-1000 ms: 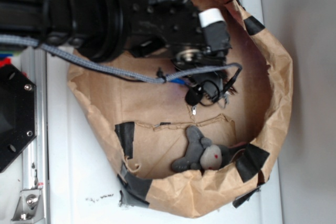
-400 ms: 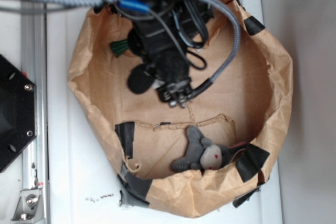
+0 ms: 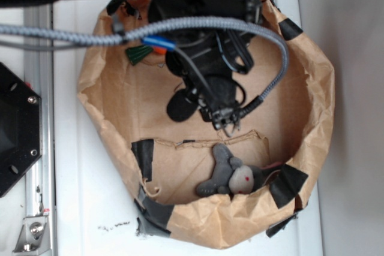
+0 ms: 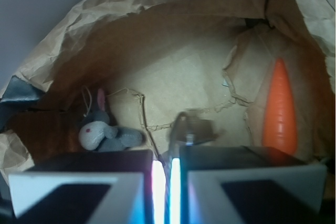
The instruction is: Grab the silver keys.
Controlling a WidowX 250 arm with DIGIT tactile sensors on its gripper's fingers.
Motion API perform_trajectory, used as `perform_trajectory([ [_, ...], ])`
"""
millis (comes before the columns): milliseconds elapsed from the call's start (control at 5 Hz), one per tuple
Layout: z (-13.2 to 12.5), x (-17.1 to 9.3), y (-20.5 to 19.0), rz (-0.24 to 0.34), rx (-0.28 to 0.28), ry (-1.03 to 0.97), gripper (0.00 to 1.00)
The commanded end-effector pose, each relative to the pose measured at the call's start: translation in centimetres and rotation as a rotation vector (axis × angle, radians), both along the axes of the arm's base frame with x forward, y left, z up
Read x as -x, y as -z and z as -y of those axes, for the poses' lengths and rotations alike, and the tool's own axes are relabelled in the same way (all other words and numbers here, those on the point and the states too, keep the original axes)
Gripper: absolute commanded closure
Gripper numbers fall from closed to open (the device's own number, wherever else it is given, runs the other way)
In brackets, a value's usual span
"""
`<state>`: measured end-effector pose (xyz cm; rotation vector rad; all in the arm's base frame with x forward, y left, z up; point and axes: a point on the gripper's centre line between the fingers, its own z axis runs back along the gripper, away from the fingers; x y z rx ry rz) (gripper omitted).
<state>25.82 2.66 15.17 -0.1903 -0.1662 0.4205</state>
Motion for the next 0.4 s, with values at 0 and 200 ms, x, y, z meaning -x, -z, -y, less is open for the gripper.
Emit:
perform_trajectory([
  [0, -0.05, 0.19, -0.12, 0.117, -0.036, 0.028, 1.0],
  [200, 0.37, 0.0, 0.72, 0.145, -0.071, 0.002, 1.0],
])
